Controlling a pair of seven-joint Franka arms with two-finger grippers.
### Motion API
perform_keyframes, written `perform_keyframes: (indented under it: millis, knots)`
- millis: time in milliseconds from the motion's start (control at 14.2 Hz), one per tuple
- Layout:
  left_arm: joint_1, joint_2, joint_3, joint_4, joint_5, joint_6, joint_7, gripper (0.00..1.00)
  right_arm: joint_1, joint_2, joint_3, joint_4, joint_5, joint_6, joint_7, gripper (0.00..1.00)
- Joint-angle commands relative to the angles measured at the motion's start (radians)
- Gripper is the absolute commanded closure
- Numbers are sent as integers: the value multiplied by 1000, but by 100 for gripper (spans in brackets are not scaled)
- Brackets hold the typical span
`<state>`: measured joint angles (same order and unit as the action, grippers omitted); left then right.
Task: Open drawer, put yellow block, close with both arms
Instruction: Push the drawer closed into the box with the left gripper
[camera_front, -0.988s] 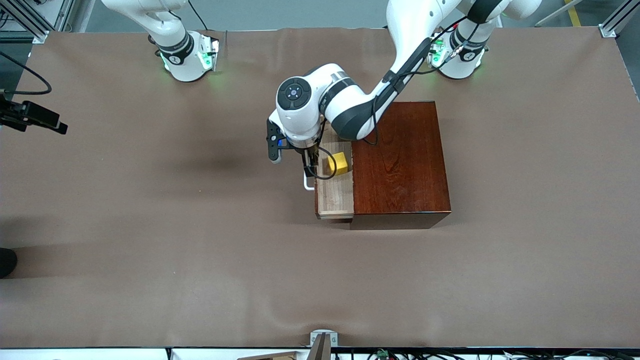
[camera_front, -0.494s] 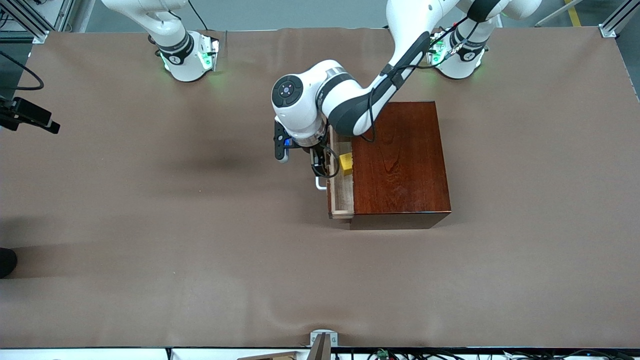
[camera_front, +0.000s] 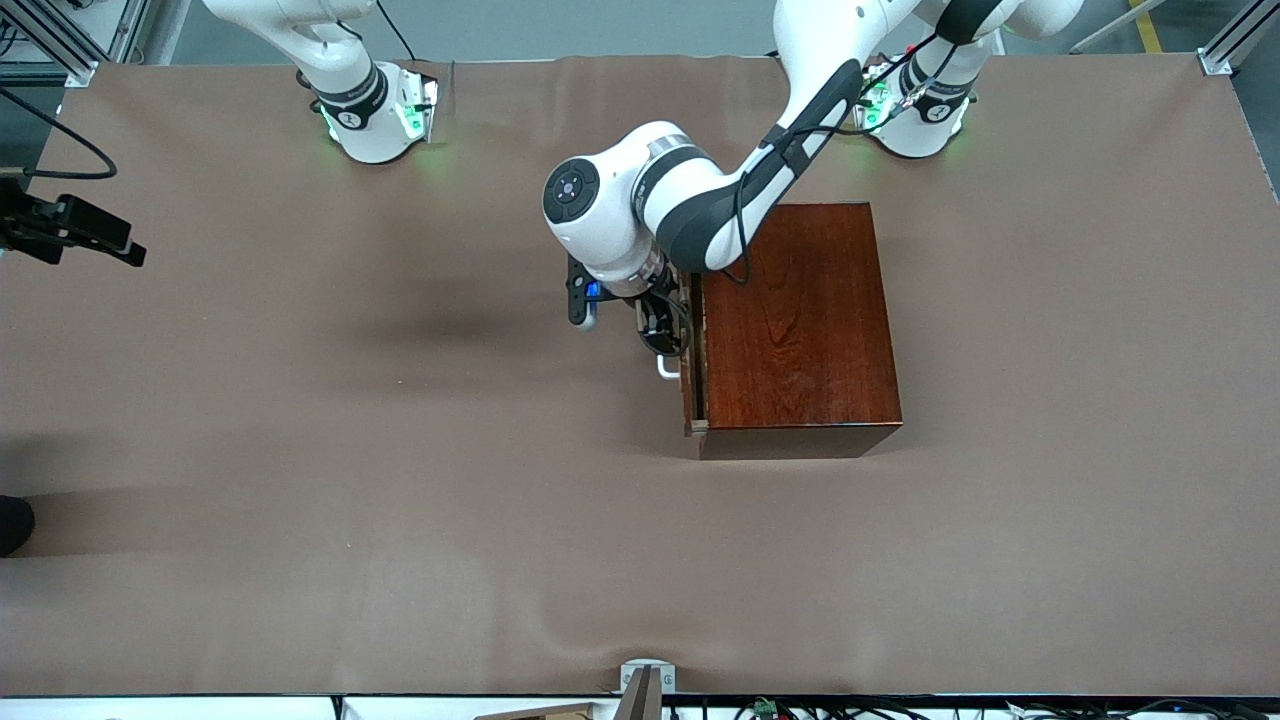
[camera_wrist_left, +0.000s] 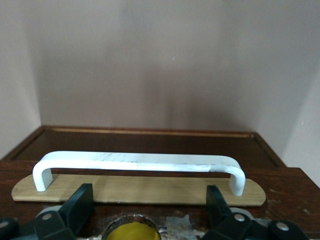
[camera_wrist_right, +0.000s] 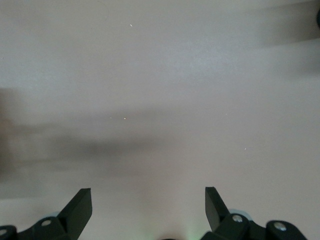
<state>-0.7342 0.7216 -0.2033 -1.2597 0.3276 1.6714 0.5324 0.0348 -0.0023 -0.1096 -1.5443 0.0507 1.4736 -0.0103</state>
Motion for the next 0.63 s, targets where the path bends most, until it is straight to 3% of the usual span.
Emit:
perform_keyframes:
  millis: [0,353,564]
  knots:
    - [16,-22,4,-10,34,-74,20,0,0,-19,31,-10,-58,4,4,0]
    - [12,-18,4,-6,24,-85,-6,0,-1,-12,30,-2,-42,-3,13,0]
    - [1,-50,-22,0,19,62,-222,0,-18,-11,22,-4,-28,10,13,0]
